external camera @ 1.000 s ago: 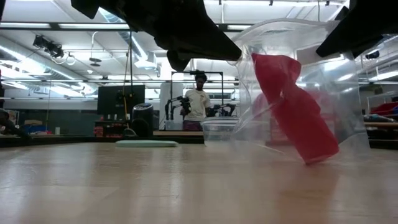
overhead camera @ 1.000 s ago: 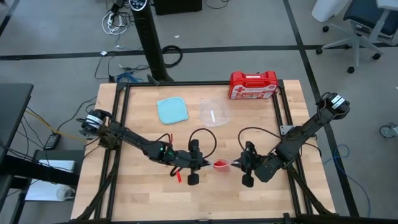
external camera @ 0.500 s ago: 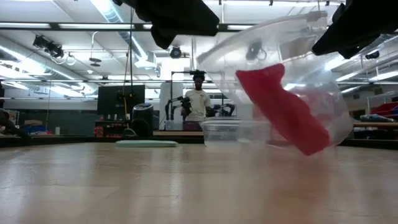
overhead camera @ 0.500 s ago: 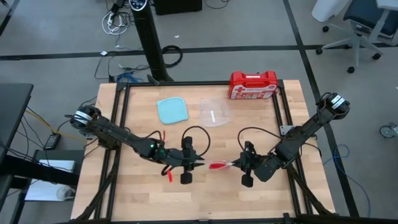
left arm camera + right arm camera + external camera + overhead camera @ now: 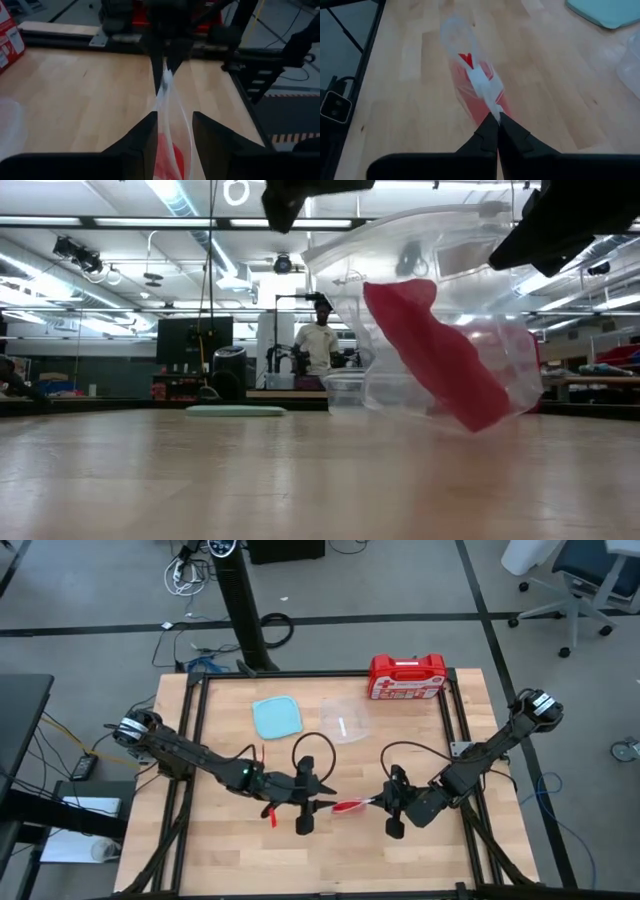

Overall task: Roll bandage
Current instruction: Close the transparent zip bag

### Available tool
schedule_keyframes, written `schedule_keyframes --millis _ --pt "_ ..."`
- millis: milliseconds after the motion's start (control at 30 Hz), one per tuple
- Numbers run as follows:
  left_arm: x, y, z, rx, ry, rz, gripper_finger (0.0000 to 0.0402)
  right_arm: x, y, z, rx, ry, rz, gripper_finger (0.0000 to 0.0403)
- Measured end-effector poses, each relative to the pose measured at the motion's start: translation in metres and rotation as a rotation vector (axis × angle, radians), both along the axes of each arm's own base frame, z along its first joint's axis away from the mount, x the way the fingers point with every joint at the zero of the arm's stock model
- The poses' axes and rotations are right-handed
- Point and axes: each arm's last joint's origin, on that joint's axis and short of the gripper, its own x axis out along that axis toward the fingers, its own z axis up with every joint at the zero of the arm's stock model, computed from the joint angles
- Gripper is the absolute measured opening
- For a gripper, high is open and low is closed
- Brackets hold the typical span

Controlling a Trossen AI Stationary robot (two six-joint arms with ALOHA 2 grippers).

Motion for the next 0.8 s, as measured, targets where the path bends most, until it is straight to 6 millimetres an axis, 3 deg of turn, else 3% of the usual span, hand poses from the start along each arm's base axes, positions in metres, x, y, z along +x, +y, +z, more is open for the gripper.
schedule_keyframes --millis 433,800 --pt "0.057 -0.002 0.007 0.038 0.103 -0.014 0.0127 0.009 -0.007 0.005 0.015 -0.047 -0.014 0.0" --pt "0.065 -0.001 0.002 -0.009 0.118 -0.006 0.0127 0.01 -0.008 0.006 0.076 -0.076 -0.087 0.0"
